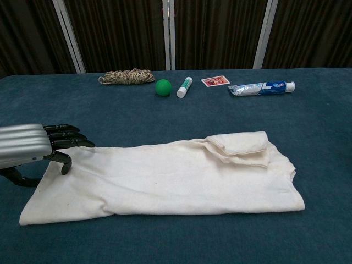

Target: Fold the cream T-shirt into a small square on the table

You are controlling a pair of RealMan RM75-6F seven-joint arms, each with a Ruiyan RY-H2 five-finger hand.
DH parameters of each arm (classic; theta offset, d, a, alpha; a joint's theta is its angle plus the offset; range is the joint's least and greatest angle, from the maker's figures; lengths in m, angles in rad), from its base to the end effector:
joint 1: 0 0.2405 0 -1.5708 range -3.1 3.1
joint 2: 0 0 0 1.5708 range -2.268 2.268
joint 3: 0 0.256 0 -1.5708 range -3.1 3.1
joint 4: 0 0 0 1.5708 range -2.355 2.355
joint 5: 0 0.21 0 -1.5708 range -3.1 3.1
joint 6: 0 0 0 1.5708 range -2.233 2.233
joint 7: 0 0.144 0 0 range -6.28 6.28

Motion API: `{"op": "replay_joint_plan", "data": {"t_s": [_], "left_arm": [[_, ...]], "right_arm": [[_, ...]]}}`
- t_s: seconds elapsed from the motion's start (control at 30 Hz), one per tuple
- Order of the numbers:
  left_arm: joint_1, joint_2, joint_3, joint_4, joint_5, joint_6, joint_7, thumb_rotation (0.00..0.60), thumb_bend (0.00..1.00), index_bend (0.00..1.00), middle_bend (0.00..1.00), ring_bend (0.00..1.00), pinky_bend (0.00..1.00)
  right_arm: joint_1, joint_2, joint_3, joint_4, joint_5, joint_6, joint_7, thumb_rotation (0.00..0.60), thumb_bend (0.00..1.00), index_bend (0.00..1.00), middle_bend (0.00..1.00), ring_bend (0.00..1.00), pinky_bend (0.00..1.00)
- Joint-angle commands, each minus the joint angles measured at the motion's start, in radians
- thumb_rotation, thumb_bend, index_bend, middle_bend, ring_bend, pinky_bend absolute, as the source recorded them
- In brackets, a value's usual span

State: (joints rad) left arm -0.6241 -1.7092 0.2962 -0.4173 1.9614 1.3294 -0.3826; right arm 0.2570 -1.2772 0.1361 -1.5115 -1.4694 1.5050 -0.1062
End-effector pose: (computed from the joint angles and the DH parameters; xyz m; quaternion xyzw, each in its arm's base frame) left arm -0.3009 0.3159 0.0000 -0.9105 -0.1070 -0.2797 0.2851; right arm -0.2740 -0.2491 0.1342 0.5960 -0.3058 0.4507 0.5901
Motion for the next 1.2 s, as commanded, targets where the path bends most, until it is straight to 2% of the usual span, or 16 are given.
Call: {"op": "replay_joint_plan", "data": {"t_s": [0.03,0.23,0.43,0.97,1.07,1.2], "left_arm": [[0.002,-0.007,0.000,0.007,-0.006,0.004,-0.006,0.600,0.30,0.40,0.00,0.00,0.00],[0.002,-0.023,0.003,0.020,-0.016,0.006,-0.018,0.600,0.32,0.41,0.00,0.00,0.00],[-0.001,-0.033,0.007,0.027,-0.021,0.013,-0.020,0.600,0.41,0.43,0.00,0.00,0.00],[-0.013,-0.044,0.013,0.024,-0.037,0.006,-0.025,0.600,0.44,0.47,0.00,0.00,0.00],[-0.014,-0.048,0.015,0.023,-0.038,0.006,-0.027,0.600,0.44,0.50,0.00,0.00,0.00],[-0.015,-0.055,0.016,0.024,-0.041,0.001,-0.030,0.600,0.45,0.59,0.00,0.00,0.00]], "right_arm": [[-0.001,0.000,0.001,0.000,-0.001,0.000,0.000,0.600,0.00,0.00,0.00,0.00,0.00],[-0.003,0.000,0.005,0.000,-0.004,-0.002,0.001,0.600,0.00,0.00,0.00,0.00,0.00],[-0.006,0.002,0.008,-0.002,-0.008,-0.003,0.003,0.600,0.00,0.00,0.00,0.00,0.00],[-0.012,0.007,0.015,-0.007,-0.016,-0.002,0.010,0.600,0.00,0.00,0.00,0.00,0.00],[-0.012,0.007,0.015,-0.007,-0.017,-0.003,0.011,0.600,0.00,0.00,0.00,0.00,0.00],[-0.012,0.008,0.016,-0.007,-0.019,-0.003,0.013,0.600,0.00,0.00,0.00,0.00,0.00]]}}
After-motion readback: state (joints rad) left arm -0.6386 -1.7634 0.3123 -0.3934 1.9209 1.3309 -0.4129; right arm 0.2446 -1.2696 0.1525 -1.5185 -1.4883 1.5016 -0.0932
